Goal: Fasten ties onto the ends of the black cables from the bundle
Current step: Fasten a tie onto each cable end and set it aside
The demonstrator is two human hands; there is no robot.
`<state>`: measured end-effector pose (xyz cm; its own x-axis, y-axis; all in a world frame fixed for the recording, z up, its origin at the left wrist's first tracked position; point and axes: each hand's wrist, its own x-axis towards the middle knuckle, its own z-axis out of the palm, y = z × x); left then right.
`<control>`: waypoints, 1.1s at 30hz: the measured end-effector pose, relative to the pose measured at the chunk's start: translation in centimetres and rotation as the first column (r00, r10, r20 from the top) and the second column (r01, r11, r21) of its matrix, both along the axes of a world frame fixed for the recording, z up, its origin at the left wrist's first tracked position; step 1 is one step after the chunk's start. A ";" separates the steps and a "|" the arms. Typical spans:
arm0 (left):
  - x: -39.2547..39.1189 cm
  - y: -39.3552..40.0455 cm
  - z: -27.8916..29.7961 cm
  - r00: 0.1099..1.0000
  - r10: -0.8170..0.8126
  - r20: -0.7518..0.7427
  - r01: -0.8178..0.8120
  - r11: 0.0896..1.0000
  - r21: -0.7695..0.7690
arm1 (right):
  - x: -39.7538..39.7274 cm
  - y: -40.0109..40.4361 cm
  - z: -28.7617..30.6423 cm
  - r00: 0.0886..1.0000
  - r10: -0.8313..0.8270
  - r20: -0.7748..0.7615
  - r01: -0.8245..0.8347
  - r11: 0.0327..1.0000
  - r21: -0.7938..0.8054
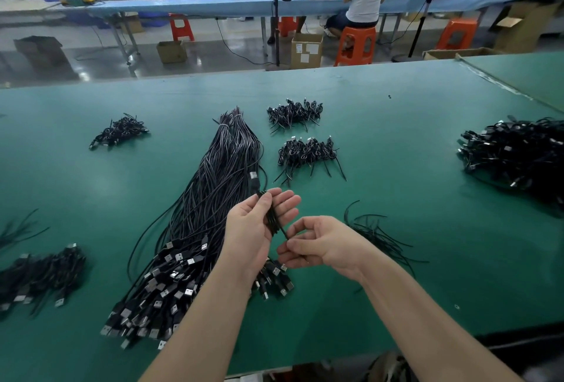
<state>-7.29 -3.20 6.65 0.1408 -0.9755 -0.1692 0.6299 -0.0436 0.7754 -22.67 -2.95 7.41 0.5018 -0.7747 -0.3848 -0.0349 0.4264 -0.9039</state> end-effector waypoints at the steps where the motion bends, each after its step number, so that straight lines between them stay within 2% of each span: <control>1: 0.0 0.1 0.0 1.000 -0.012 0.020 0.012 1.000 -0.004 | -0.2 -0.1 -0.1 1.000 0.007 0.002 -0.007 1.000 0.012; 6: 0.0 0.4 0.2 0.996 -0.054 0.072 0.057 0.998 -0.037 | -0.3 -0.3 -0.2 0.996 0.067 0.053 -0.071 0.995 0.077; 9: -0.5 0.7 0.4 0.986 -0.114 0.120 0.118 0.993 -0.028 | 0.1 -0.6 -0.2 0.975 0.068 0.210 -0.087 0.993 0.080; 11: -0.7 1.2 0.2 0.968 -0.182 0.174 0.190 0.981 -0.034 | 0.4 -0.9 -0.1 0.969 0.046 0.243 -0.058 0.997 0.042; 13: -0.8 1.5 0.1 0.943 -0.245 0.223 0.262 0.964 -0.047 | 0.7 -1.2 0.0 0.979 0.045 0.197 -0.038 0.998 -0.041; 16: -0.5 1.5 0.1 0.932 -0.306 0.194 0.326 0.942 -0.077 | 0.7 -1.3 0.0 0.996 0.016 0.091 -0.004 0.991 -0.134; 20: -0.2 1.2 -0.4 0.926 -0.292 0.240 0.322 0.942 -0.098 | 0.8 -1.1 -0.2 0.998 -0.062 -0.018 0.056 0.971 -0.234; 23: 0.2 0.9 -0.4 0.894 -0.261 0.365 0.314 0.945 -0.093 | 0.8 -1.2 -0.4 0.986 -0.136 -0.095 0.103 0.951 -0.292; 25: 0.5 0.9 -0.3 0.841 -0.236 0.487 0.304 0.950 -0.065 | 0.4 -1.6 -0.5 0.973 -0.155 -0.171 0.087 0.933 -0.349; 28: 0.8 0.9 -0.1 0.749 -0.220 0.625 0.274 0.962 0.010 | 0.1 -2.0 -0.8 0.972 -0.108 -0.209 0.032 0.940 -0.339; 33: 1.5 0.2 -0.4 0.651 -0.263 0.712 0.242 0.961 0.134 | 0.3 -1.9 -1.9 0.978 -0.088 -0.188 0.044 0.973 -0.227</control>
<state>-5.83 -3.00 6.28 -0.0224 -0.9889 -0.1469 -0.1590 -0.1416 0.9771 -22.38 -4.89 5.56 0.3783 -0.8804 -0.2861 -0.1992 0.2244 -0.9539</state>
